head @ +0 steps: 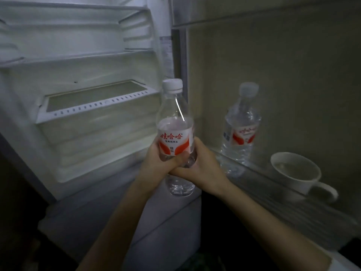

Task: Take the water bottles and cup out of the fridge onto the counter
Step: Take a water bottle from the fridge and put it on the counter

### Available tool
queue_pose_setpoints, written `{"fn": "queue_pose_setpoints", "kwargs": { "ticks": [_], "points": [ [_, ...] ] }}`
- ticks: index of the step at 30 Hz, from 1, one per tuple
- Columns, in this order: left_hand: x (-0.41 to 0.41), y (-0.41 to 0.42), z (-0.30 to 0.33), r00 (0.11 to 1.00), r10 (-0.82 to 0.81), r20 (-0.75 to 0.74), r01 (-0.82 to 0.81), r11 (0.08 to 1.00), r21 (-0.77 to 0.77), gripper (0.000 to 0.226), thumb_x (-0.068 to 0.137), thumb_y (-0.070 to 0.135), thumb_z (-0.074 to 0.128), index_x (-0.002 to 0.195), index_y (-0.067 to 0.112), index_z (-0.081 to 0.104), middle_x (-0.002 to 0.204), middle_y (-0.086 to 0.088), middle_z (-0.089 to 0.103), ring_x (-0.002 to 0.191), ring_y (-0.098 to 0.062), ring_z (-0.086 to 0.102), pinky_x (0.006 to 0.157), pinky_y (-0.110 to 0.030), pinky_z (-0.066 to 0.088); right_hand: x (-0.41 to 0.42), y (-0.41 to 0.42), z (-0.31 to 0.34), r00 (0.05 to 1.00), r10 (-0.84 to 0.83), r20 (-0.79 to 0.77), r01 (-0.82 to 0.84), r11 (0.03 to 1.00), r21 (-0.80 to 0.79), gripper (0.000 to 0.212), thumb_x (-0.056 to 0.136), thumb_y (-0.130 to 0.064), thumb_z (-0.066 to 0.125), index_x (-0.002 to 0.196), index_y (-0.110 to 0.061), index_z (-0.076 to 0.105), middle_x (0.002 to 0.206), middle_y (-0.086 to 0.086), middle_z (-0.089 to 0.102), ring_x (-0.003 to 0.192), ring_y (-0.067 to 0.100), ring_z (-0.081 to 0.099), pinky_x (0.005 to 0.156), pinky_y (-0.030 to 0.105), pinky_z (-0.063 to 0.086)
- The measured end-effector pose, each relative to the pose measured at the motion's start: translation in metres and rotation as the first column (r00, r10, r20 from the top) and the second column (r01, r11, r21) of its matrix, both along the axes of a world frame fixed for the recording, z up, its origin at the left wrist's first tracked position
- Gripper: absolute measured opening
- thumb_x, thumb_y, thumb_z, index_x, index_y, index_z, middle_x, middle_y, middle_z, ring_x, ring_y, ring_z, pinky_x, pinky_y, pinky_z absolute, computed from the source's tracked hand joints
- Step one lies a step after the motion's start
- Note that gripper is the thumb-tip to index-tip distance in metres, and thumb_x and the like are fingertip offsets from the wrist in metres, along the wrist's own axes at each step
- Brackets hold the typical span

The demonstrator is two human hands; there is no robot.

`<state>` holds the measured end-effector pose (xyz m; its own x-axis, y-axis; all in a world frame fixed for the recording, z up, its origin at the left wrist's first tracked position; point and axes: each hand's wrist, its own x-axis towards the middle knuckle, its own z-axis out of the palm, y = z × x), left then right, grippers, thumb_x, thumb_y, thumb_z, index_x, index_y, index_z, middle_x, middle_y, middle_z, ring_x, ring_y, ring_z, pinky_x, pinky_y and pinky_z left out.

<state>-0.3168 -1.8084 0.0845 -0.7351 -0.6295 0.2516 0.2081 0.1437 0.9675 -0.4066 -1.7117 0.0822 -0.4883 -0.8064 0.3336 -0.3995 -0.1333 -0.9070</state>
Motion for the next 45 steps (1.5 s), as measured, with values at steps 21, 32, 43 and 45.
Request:
{"fn": "queue_pose_setpoints", "kwargs": {
  "ticks": [21,32,43,45],
  "points": [
    [-0.019,0.187,0.004,0.947,-0.32,-0.029,0.321,0.947,0.022,0.083,0.05,0.028,0.08,0.124,0.005,0.05,0.11,-0.013,0.068,0.098,-0.022,0.068,0.074,-0.024,0.054,0.005,0.211,0.002,0.963,-0.269,0.02,0.269,0.963,-0.006,0.054,0.062,-0.014,0.084,0.103,-0.033,0.054,0.102,-0.009,0.069,0.094,0.001,0.066,0.082,0.023,0.055],
    [-0.029,0.196,0.007,0.902,-0.426,-0.067,0.428,0.904,0.015,0.077,0.051,0.027,0.079,0.12,0.005,0.052,0.105,-0.013,0.07,0.098,-0.026,0.068,0.075,-0.026,0.055,0.006,0.225,0.001,0.934,-0.357,0.027,0.356,0.934,0.019,0.065,0.061,-0.019,0.084,0.117,-0.021,0.051,0.108,-0.01,0.068,0.099,0.002,0.065,0.089,0.03,0.054],
    [-0.071,0.203,0.001,0.855,-0.514,-0.07,0.517,0.855,0.039,0.067,0.056,0.016,0.08,0.117,0.011,0.054,0.101,-0.005,0.07,0.095,-0.017,0.069,0.074,-0.021,0.053,-0.024,0.233,-0.003,0.891,-0.453,0.031,0.451,0.89,0.064,0.068,0.059,-0.028,0.084,0.118,-0.02,0.05,0.11,-0.008,0.067,0.101,0.005,0.065,0.091,0.034,0.054],
    [-0.081,0.206,0.0,0.839,-0.54,-0.064,0.543,0.838,0.051,0.064,0.055,0.018,0.08,0.114,0.016,0.055,0.098,-0.001,0.072,0.094,-0.015,0.069,0.073,-0.02,0.053,-0.032,0.236,-0.003,0.88,-0.474,0.017,0.472,0.879,0.075,0.07,0.058,-0.029,0.084,0.119,-0.019,0.051,0.111,-0.006,0.067,0.102,0.006,0.065,0.091,0.036,0.054]
  ]
}}
